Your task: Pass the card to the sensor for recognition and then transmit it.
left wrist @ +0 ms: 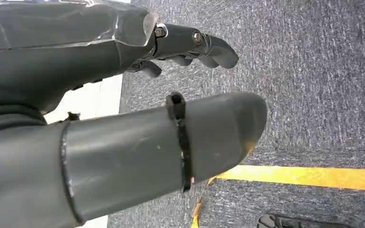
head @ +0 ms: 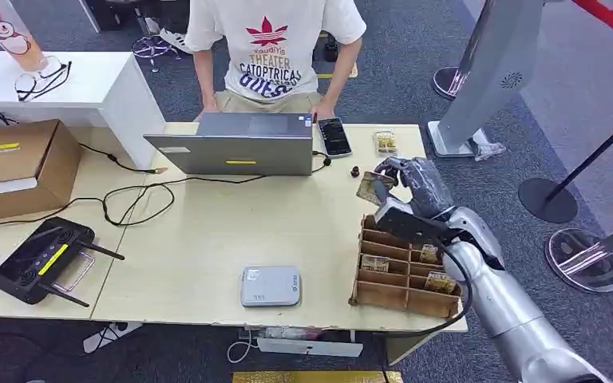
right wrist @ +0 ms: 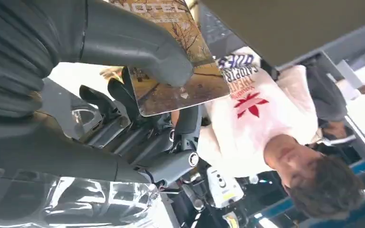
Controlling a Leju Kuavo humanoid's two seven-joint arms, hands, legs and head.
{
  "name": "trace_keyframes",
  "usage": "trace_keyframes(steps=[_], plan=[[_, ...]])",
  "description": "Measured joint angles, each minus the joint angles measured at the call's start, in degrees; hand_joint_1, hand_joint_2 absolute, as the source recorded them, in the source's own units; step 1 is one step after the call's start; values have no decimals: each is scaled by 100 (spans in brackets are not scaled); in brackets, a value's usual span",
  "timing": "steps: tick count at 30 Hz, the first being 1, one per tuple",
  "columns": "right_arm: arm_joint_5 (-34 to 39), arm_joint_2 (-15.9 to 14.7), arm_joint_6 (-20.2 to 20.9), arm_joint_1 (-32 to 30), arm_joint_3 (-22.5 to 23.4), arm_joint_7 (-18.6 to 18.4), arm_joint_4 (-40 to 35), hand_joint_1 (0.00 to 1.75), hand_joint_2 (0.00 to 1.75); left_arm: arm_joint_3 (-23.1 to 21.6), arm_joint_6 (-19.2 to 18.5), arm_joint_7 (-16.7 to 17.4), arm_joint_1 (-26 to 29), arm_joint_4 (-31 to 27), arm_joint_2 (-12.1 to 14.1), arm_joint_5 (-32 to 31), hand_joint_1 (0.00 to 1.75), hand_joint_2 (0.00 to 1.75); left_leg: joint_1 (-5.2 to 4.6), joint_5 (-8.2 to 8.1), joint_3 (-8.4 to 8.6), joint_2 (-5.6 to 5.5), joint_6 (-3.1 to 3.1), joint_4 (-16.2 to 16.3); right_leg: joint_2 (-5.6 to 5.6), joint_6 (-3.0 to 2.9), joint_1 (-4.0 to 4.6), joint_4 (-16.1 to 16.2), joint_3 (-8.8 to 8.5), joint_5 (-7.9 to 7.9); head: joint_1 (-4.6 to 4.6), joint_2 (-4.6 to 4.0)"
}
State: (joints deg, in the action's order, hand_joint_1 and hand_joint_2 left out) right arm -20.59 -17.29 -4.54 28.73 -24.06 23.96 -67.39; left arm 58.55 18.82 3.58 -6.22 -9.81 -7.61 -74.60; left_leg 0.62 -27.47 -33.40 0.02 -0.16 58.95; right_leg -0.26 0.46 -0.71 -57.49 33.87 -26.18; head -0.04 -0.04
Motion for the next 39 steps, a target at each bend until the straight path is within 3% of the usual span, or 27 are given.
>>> trace_keyframes(steps=[11, 19, 28, 39], plan=[[105, 149, 192, 87, 131, 9, -424, 169, 175, -94, 0, 70, -27, 0, -33, -44, 0, 0, 1, 1, 1, 1, -1, 0, 2, 0, 1, -1, 0, 0, -2, 0], [19, 407, 376, 580, 107, -7, -406, 175, 175, -142, -2, 118, -67, -2, -48, -107, 0, 0, 1, 3, 0, 2, -1, 0, 2, -1, 0, -2, 0, 2, 0, 0], [-199, 839, 413, 1455, -42, -168, -68, 175, 175, -258, -227, 227, -145, -2, -39, -214, 0, 0, 1, 8, 0, 1, -4, 0, 2, -1, 1, -3, 0, 3, 0, 0], [-678, 1307, 72, 2288, -389, -369, 833, 175, 175, -343, -245, 241, -195, -4, -33, -256, 0, 0, 1, 9, 0, 0, -6, 0, 1, -1, 1, -4, 0, 3, 0, 0]])
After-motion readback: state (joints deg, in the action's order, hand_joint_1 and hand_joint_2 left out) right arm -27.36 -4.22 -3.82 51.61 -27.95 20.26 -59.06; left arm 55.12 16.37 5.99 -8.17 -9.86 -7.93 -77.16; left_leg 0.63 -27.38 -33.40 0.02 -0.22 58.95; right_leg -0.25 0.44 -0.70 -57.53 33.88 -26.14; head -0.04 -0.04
